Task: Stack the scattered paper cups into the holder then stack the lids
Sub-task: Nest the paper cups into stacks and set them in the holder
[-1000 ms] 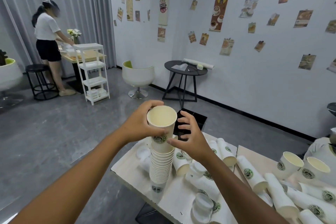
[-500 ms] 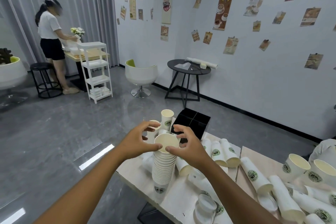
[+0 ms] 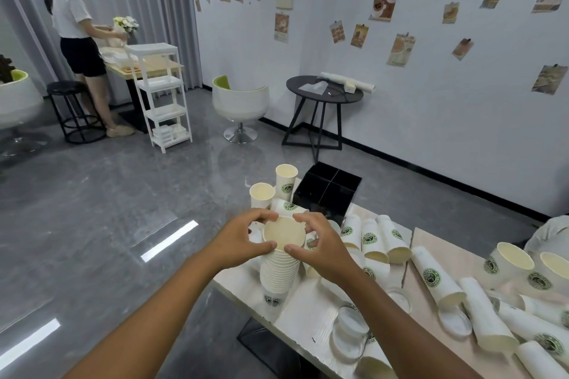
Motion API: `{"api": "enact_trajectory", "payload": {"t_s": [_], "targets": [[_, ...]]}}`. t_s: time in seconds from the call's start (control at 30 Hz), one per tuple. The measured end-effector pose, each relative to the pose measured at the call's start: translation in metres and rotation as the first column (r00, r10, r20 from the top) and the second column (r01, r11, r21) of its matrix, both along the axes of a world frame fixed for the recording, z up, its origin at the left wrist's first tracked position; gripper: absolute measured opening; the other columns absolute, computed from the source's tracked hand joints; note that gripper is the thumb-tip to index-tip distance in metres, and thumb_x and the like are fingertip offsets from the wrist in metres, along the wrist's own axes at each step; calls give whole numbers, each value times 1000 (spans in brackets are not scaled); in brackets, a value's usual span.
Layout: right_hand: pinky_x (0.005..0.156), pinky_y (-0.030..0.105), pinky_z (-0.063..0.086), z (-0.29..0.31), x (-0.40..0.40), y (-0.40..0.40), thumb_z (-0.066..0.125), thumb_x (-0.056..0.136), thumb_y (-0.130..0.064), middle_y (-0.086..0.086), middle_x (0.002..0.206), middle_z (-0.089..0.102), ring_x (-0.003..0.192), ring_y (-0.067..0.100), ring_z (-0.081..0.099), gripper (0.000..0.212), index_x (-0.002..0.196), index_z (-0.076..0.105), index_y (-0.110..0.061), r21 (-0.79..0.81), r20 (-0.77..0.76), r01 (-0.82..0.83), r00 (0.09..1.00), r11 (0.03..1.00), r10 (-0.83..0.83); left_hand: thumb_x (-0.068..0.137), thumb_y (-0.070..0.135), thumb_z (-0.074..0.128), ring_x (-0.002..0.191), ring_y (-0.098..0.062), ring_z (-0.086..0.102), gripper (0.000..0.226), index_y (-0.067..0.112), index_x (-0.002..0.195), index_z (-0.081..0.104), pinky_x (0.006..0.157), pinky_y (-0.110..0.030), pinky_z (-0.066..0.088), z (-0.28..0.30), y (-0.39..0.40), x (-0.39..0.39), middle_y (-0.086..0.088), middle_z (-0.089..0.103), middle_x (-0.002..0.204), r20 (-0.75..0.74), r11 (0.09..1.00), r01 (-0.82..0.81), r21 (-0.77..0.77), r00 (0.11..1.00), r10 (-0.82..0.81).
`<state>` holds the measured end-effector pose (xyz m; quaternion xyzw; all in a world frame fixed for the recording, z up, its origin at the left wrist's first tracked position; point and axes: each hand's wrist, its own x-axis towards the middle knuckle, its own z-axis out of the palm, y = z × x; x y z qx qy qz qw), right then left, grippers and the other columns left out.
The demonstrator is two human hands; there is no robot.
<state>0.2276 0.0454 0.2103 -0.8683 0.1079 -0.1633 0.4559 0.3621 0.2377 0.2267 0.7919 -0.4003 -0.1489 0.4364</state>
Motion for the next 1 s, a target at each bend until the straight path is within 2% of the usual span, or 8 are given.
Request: {"api": "enact_trajectory", "payload": {"t_s": [0.13,0.23,0.33,0.5,0.6,0.7,0.83,1.0], "targets": [[81,9,47,-1,-5,-1,88,79,-35,-15,134,53,113,-3,52,74,142,51,-33,31,1,11,1000,999,-11,81,24,87,118,18,49,57,41,129,60,93,-11,39,4,-3,-1,33,59,128,17,1000,-8,-25,1000,8],[83,18,52,-5,-18,-7,87,78,-40,-20,135,53,114,2,54,74,141,47,-43,76,6,47,999,996,-48,81,22,87,120,10,53,55,43,125,62,96,-18,42,13,-12,-5,30,61,128,31,996,-1,-86,999,3],[86,25,56,-13,-41,-22,86,80,-39,-25,133,54,113,0,55,68,135,48,-50,124,-4,113,994,986,-113,80,18,86,124,4,54,53,39,124,65,99,-16,40,24,-32,-18,24,63,129,55,989,30,-147,998,-22],[86,30,57,-29,-85,-60,86,78,-38,-22,131,58,110,-1,57,67,134,51,-46,185,3,270,961,945,-275,82,24,84,125,3,53,51,34,128,64,103,-9,37,31,-88,-51,24,62,130,183,976,183,-119,970,-160],[81,30,58,-39,-110,-89,86,74,-37,-17,129,60,106,0,59,67,133,54,-43,244,14,356,929,902,-370,82,27,83,120,0,55,52,31,130,63,102,-12,41,24,-130,-70,19,63,127,200,966,249,-73,952,-231],[79,26,55,-49,-136,-118,88,75,-33,-18,126,62,106,3,61,66,131,54,-44,273,2,421,899,865,-439,82,29,82,122,-2,54,52,34,129,61,103,-19,42,6,-172,-85,23,60,127,164,958,284,-30,947,-276],[78,25,55,-70,-173,-159,87,73,-33,-18,127,61,106,9,62,65,128,54,-44,310,-28,503,853,807,-521,82,22,82,121,6,51,53,39,127,58,94,-6,36,-27,-218,-107,30,56,127,69,955,295,18,953,-296],[78,19,52,-99,-225,-201,87,80,-21,-17,128,61,107,0,60,64,131,55,-42,351,-72,592,790,726,-609,80,20,84,117,5,54,50,42,119,62,89,-8,42,-74,-269,-136,27,61,124,-52,951,303,62,953,-300]]}}
